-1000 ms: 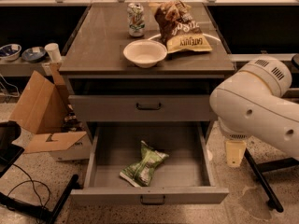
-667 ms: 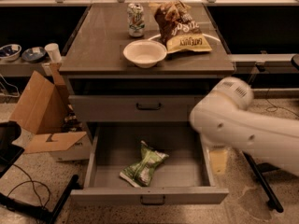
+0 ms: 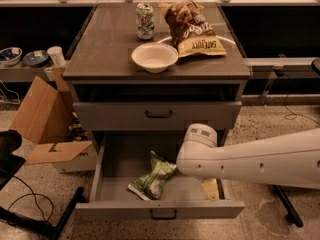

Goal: Pick green jalapeno chip bag from middle drawer and place on counter

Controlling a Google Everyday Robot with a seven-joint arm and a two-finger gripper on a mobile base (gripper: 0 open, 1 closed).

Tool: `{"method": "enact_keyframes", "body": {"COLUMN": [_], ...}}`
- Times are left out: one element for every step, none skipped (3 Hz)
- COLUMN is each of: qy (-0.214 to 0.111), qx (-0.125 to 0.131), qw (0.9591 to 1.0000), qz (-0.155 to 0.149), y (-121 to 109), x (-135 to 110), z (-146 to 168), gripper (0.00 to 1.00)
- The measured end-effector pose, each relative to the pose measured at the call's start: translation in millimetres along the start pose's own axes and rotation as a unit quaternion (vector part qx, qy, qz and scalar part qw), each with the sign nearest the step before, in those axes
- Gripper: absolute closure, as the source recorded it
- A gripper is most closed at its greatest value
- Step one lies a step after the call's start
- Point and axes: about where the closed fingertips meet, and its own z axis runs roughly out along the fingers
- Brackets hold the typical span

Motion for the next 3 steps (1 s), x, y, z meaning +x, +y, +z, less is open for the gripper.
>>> {"method": "enact_keyframes", "body": {"qy": [-0.001,-0.01,-0.044], "qx": [-0.001,0.003,0.002], "qw": [1.0,0.999,0.9934], "qz": [0.001,-0.044,-0.106], "y": [0,-13,-33], "x": [0,-25,-76], "z": [-1,14,53], "gripper": [0.0,0.0,0.0]}}
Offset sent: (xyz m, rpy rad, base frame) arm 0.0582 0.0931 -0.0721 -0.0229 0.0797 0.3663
